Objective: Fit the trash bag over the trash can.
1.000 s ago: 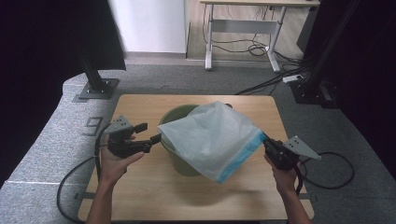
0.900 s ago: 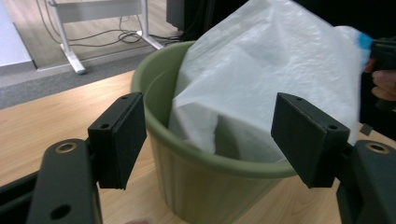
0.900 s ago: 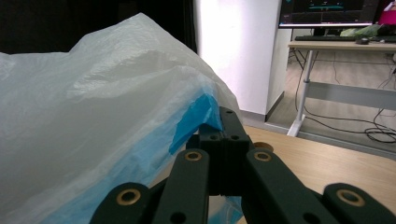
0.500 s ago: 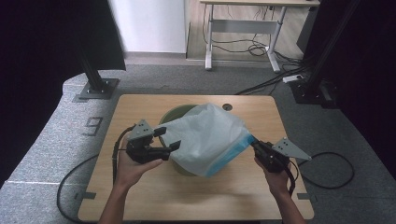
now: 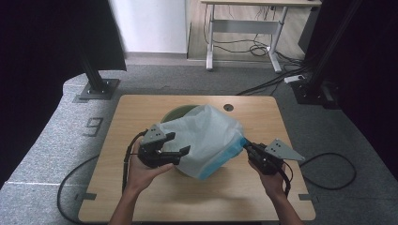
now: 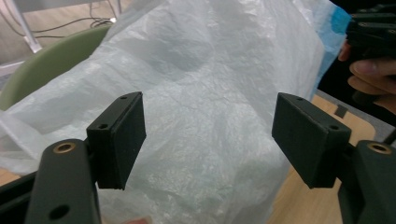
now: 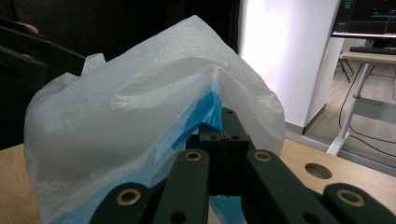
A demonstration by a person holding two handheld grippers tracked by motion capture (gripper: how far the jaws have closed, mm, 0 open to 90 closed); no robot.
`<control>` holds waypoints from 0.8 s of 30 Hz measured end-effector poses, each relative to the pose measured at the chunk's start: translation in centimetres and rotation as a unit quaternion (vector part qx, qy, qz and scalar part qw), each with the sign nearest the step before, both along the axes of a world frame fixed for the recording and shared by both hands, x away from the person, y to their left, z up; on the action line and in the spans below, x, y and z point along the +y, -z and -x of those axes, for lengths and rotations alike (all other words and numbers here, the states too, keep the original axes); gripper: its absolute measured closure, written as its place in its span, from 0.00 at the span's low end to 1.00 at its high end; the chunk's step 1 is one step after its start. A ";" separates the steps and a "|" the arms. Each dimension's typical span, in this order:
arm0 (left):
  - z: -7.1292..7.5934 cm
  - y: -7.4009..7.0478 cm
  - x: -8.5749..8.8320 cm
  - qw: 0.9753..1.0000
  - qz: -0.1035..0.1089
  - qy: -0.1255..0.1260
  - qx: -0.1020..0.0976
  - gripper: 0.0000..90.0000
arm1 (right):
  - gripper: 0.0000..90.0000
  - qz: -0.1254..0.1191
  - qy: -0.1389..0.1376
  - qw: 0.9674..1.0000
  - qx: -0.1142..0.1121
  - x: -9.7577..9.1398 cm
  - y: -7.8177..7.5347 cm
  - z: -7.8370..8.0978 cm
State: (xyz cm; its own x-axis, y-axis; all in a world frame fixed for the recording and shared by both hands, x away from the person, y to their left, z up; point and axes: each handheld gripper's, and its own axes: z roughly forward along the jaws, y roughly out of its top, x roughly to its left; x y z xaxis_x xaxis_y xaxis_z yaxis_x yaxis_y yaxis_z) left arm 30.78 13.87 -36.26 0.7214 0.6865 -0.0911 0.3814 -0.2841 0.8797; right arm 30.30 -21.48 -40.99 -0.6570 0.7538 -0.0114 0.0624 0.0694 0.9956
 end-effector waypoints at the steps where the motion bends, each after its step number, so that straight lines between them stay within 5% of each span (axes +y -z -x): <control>1: 0.0 0.0 0.0 1.000 0.001 -0.003 -0.001 0.29 | 0.98 0.000 0.000 1.000 0.000 0.0 0.0 0.0; 16: 1.0 0.6 -3.0 1.000 -0.002 -0.008 -0.008 0.23 | 0.98 0.010 -0.011 1.000 -0.006 1.1 -0.4 0.3; 24: 0.7 1.4 -3.7 1.000 -0.005 -0.009 0.000 0.48 | 0.98 0.010 -0.012 1.000 -0.007 1.0 -0.5 0.4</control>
State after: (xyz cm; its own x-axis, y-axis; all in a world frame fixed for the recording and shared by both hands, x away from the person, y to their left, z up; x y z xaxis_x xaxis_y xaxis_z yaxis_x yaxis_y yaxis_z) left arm 30.10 10.18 -37.66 0.7091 0.7001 -0.0840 0.3858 -0.2855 0.8773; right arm 29.93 -20.49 -40.44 -0.6753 0.7368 -0.0345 0.0473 0.0899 0.9948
